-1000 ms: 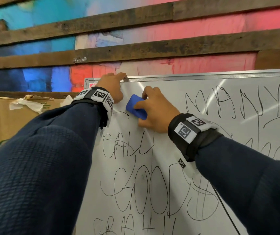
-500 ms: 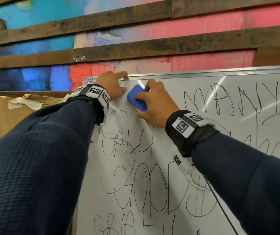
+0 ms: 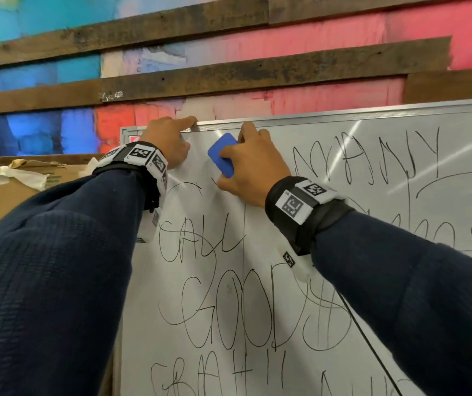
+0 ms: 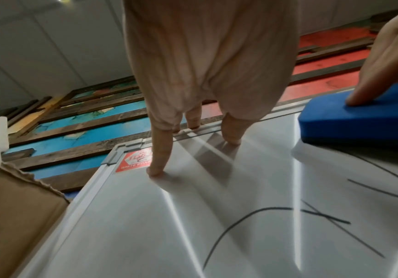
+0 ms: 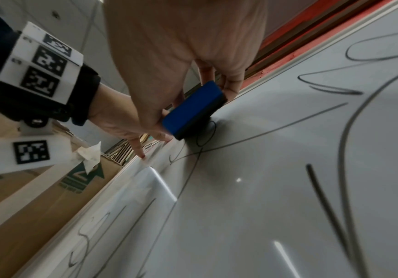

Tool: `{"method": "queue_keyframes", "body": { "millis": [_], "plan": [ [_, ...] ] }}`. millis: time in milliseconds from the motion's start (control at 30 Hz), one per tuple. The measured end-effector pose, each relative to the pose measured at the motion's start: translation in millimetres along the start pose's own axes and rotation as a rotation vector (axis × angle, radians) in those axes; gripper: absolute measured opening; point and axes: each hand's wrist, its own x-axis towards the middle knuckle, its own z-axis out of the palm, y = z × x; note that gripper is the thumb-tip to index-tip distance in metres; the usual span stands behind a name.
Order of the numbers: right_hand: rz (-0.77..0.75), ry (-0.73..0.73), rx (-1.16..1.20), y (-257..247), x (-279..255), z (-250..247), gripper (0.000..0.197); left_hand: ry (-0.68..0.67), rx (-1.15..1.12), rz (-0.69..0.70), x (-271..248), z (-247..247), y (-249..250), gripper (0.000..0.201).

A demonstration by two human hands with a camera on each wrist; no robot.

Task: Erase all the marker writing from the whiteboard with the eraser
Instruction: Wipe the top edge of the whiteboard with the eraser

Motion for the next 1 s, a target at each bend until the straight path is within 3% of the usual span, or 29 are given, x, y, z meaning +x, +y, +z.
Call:
{"method": "queue_keyframes", "body": {
  "millis": [133,300,433,567,700,833,933,1000],
  "plan": [
    [-0.081,-0.114,-0.047,-8,-14,6,0.032,0.054,-0.116,-0.053,-3,5,4,0.041],
    [0.107,0.087,0.036,15,-10,-8,0.045,0.066,-0.125,-0.085,-3,12,6,0.046],
    [-0.032,-0.056,-0.042,18,-27,-3,0.045,0.088,-0.171,-0.092,-4,19,8,0.048],
    [0.073,0.091,0.032,34,-28,-7,0.042,0.113,-0.195,-0.119,-6,23,14,0.048],
    [-0.083,-0.065,-0.047,26,-35,-4,0.042,0.119,-0.223,-0.129,-6,28,15,0.051],
    [0.057,0.103,0.069,33,-28,-3,0.043,0.12,-0.256,-0.143,-6,31,13,0.054],
    [-0.062,-0.046,-0.006,17,-30,7,0.041,0.111,-0.252,-0.141,-5,32,12,0.054],
    [-0.077,-0.05,-0.007,13,-31,13,0.04,0.106,-0.25,-0.138,-6,31,12,0.056]
  ]
}}
